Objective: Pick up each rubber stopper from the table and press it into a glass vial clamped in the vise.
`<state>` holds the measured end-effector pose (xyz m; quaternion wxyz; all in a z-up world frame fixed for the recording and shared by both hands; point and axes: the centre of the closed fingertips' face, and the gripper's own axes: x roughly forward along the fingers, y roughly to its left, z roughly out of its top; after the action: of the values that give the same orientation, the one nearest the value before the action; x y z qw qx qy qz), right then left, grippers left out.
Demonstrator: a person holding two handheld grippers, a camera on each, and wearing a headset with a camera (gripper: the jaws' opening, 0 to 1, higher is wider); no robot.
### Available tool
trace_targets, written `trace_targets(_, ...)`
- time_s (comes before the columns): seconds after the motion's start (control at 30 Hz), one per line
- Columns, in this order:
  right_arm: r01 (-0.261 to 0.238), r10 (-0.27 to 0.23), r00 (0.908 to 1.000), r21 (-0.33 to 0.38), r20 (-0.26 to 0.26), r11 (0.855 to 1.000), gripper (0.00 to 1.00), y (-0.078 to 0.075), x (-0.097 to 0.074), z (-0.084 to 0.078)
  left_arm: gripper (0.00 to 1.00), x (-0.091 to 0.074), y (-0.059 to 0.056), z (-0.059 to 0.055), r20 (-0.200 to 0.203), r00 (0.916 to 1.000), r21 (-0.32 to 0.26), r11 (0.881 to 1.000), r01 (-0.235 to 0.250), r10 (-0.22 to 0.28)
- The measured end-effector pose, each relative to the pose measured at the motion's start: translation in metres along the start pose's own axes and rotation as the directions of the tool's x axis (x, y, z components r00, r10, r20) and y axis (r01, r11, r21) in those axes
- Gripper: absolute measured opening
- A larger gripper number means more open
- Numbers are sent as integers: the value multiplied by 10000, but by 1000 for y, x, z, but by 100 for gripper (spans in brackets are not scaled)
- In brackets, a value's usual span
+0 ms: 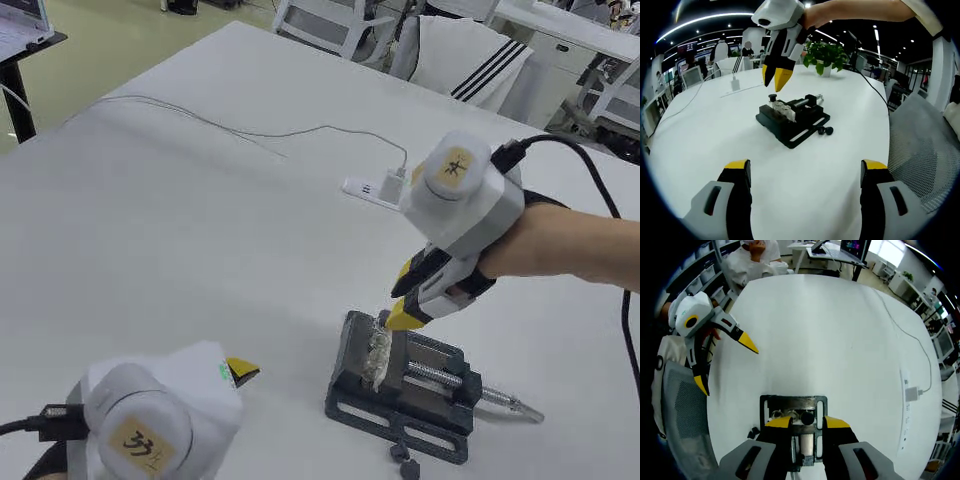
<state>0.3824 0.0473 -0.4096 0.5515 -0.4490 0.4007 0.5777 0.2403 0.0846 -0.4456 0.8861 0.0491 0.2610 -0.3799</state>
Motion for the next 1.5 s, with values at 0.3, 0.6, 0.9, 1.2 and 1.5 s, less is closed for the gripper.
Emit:
trace_targets(0.3,-467,466,9989,304,36,9984,7,-5,3,-7,89,0,5,-1,24,9999,-103,9999,-101,101)
trace_targets(0.6,-789,785,9968,369,130,9962,0,2,11,-5,88,2,4,-3,-50,10000,-169,9998,-45,44)
trace_targets(0.9,-900,899,9959,356,35,9953,0,3,15,-6,88,3,4,-5,-77,10000,-241,9997,-14,12)
trace_targets(1.2,-1143,1145,9934,278,-57,9931,0,5,17,-7,88,6,1,-7,-126,9999,-302,9995,97,-101)
trace_targets(1.5,-1152,1157,9931,310,-170,9929,0,6,19,-7,87,8,3,-4,-72,9999,-302,9995,126,-129)
